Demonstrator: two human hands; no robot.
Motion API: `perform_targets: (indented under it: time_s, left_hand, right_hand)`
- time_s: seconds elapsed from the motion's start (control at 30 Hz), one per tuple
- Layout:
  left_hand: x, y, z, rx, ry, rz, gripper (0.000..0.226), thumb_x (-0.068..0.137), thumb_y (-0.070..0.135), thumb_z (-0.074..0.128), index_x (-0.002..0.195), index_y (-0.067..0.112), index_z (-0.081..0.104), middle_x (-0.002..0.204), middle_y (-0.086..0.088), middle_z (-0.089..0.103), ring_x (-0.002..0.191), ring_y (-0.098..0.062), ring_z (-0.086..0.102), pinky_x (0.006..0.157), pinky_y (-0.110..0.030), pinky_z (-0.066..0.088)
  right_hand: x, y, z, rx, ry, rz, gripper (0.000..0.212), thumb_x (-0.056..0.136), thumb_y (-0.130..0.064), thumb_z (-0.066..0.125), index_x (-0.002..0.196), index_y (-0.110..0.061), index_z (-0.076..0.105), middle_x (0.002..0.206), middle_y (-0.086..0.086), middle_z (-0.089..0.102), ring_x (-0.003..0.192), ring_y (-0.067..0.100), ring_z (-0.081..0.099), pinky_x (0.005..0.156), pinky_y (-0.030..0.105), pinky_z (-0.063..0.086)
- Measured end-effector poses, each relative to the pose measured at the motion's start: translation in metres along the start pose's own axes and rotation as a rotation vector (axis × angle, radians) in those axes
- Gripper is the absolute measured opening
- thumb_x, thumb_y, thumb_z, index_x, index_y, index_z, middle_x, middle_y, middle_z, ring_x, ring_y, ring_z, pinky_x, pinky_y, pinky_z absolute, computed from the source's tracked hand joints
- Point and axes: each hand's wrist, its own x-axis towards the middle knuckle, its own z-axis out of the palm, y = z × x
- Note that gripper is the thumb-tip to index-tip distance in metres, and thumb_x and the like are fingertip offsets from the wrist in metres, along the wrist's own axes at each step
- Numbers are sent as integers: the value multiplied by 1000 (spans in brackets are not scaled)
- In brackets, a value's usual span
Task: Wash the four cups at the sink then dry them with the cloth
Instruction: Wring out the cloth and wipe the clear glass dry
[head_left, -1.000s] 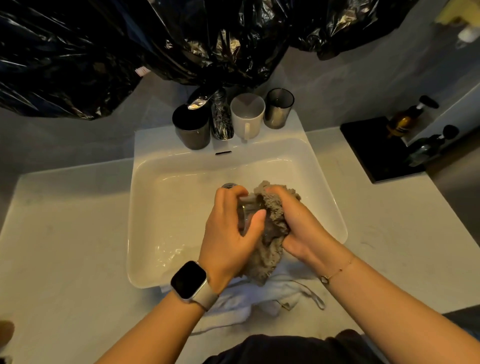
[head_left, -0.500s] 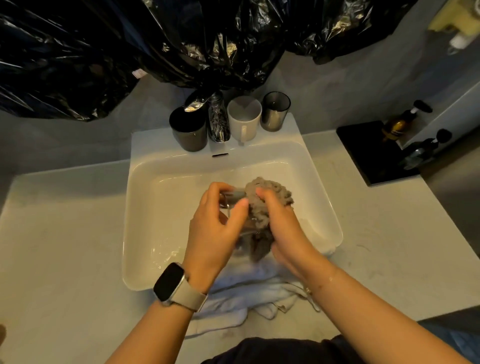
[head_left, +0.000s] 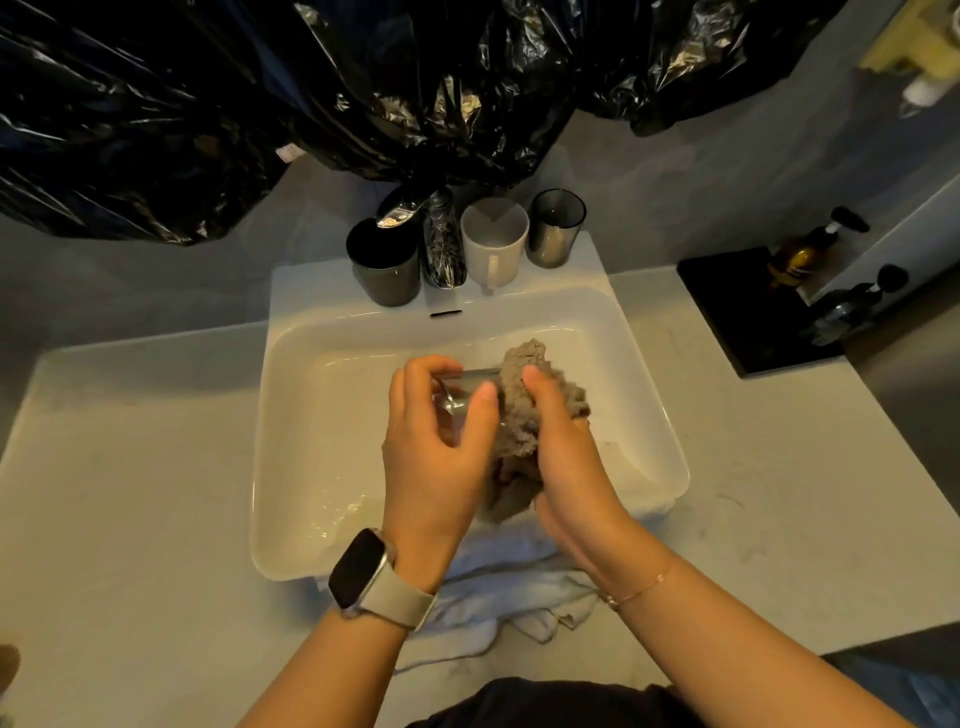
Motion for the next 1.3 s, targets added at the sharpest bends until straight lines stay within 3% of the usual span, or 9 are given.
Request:
perform_targets:
  time_s: [0.1, 0.17, 0.27, 0.4, 0.67, 0.87, 0.97, 1.1, 1.3]
  left_hand:
    - [-2, -10, 3, 148, -10, 78, 32, 87, 51, 48, 106, 25, 49, 104, 3, 54, 91, 1, 55, 72, -7, 40]
    - [-1, -15, 5, 136, 17, 11, 34, 86, 54, 45, 104, 25, 50, 102, 3, 55, 89, 1, 56, 71, -8, 40]
    - [6, -23, 8, 51, 84, -113, 37, 85, 59, 43, 99, 26, 52, 97, 3, 59, 86, -8, 58, 75, -35, 52]
    - [-4, -21, 14, 24, 97, -133, 34, 86, 59, 46, 100, 28, 51, 95, 6, 57, 81, -15, 58, 68, -53, 54]
    - [-3, -28, 13, 95, 79, -91, 38, 87, 54, 42, 102, 20, 52, 97, 1, 58, 82, -3, 53, 67, -10, 40]
    - [-14, -24, 14, -321, 41, -432, 16, 101, 41, 48, 94, 26, 51, 92, 3, 65, 90, -24, 67, 76, -41, 59]
    - [-15, -28, 3, -180, 12, -270, 19, 92, 52, 49, 95, 33, 52, 95, 2, 65, 91, -21, 67, 81, -46, 57]
    - [1, -37, -28, 256, -160, 132, 27, 88, 52, 46, 104, 31, 51, 100, 12, 56, 89, -1, 57, 72, -13, 43]
    - [19, -36, -57, 397, -277, 99, 63, 77, 75, 52, 126, 38, 43, 115, 17, 42, 85, -3, 56, 71, -11, 43]
  right_hand:
    - [3, 2, -5, -120, 41, 150, 62, 81, -63, 61, 116, -12, 65, 105, 4, 74, 97, 19, 70, 84, 33, 55]
    - [0, 13, -8, -121, 93, 9, 48, 87, -52, 62, 113, -11, 67, 103, 2, 74, 97, 16, 70, 86, 31, 56]
    - [-15, 24, -10, -59, 212, -200, 9, 90, -21, 64, 96, -18, 71, 90, -7, 76, 90, 8, 71, 77, 17, 54]
    - [-17, 21, -7, 147, 200, -83, 16, 89, -18, 64, 102, -13, 71, 99, 3, 76, 93, 12, 70, 75, 22, 57]
    - [-8, 20, -16, 35, 228, -47, 26, 80, -22, 75, 102, -9, 73, 95, 4, 76, 90, 15, 73, 74, 23, 57]
    - [3, 11, -12, 26, -35, 206, 41, 85, -32, 70, 114, -4, 68, 100, 17, 73, 83, 25, 70, 68, 33, 58]
    - [13, 2, -8, -24, -165, 358, 54, 78, -40, 75, 118, -6, 65, 108, 17, 72, 95, 29, 70, 81, 41, 57]
    - [20, -3, -7, -17, -328, 460, 43, 94, -36, 57, 122, -4, 64, 115, 17, 69, 104, 30, 67, 89, 37, 56]
    - [24, 8, 9, 45, -264, 494, 53, 85, -39, 65, 124, -2, 62, 120, 24, 65, 111, 37, 63, 95, 48, 52]
